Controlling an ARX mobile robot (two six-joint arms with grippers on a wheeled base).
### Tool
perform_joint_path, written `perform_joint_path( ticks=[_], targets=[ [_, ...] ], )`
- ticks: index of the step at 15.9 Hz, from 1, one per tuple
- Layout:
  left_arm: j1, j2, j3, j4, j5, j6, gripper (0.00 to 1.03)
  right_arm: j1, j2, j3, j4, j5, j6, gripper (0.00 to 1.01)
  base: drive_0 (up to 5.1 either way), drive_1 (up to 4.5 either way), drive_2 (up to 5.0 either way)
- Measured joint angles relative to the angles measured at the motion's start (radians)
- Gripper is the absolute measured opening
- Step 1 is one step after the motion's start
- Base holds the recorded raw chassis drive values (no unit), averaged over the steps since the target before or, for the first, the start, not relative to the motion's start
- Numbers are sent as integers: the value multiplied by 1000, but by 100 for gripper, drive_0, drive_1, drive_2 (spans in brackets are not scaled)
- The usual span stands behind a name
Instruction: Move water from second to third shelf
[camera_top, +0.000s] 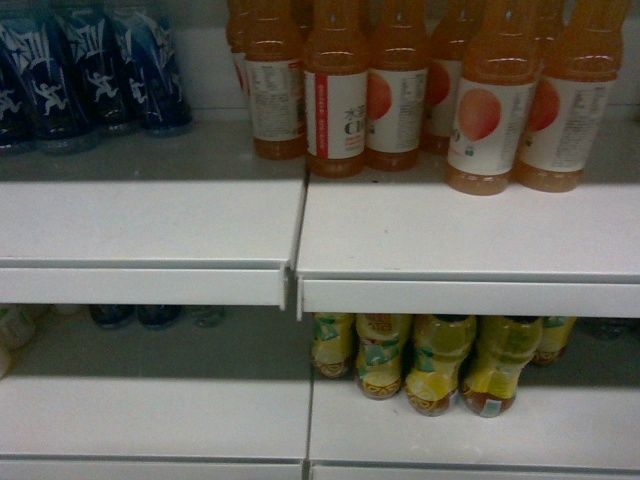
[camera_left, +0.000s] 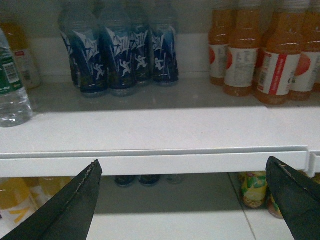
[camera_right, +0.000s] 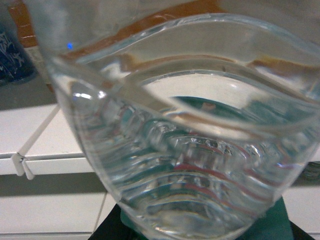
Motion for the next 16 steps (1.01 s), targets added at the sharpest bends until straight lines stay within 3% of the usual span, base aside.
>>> perform_joint_path(
  ticks=[16],
  targets=[
    [0, 0, 0, -1, 0, 0, 98, 0, 0, 0, -2, 0, 0, 35, -498, 238, 238]
  ],
)
